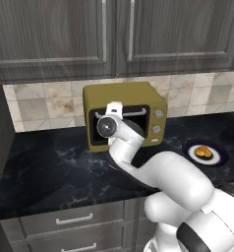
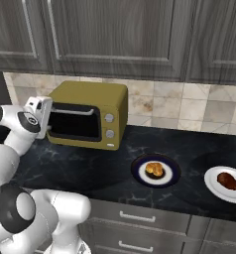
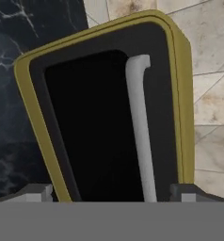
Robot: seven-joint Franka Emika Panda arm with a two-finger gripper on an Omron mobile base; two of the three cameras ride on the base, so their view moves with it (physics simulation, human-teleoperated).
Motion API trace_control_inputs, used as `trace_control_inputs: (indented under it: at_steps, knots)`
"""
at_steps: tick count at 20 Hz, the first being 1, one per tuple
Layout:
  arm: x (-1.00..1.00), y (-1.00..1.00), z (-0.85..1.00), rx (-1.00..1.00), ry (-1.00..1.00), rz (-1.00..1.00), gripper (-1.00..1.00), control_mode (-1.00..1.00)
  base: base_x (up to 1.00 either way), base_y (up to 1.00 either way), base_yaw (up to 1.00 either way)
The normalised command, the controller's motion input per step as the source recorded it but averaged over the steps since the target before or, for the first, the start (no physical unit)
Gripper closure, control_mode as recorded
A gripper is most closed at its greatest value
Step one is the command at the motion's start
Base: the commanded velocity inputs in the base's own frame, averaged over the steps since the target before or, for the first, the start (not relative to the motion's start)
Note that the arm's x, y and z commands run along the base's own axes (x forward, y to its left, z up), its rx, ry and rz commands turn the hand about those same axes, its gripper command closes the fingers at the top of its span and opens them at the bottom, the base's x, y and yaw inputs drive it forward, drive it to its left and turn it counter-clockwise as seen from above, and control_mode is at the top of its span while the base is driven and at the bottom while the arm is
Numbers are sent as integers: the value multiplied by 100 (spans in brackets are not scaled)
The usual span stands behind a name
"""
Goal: Open the toaster oven door. Place the bread on the top rack in the toaster oven and place the steak on the bottom rack.
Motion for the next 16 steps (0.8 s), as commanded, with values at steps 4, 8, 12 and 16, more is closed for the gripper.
trace_control_inputs:
  at_steps: [4, 8, 12, 16]
  knots:
    - [30, 7, 5, 0, 0, 0, -100, -100, 0, 0, 0]
    - [43, 0, 0, -2, 0, 0, -100, -100, 0, 0, 0]
    - [17, 0, -2, -4, 0, 0, -100, -100, 0, 0, 0]
    - [15, 0, -15, -8, 0, 0, -100, -100, 0, 0, 0]
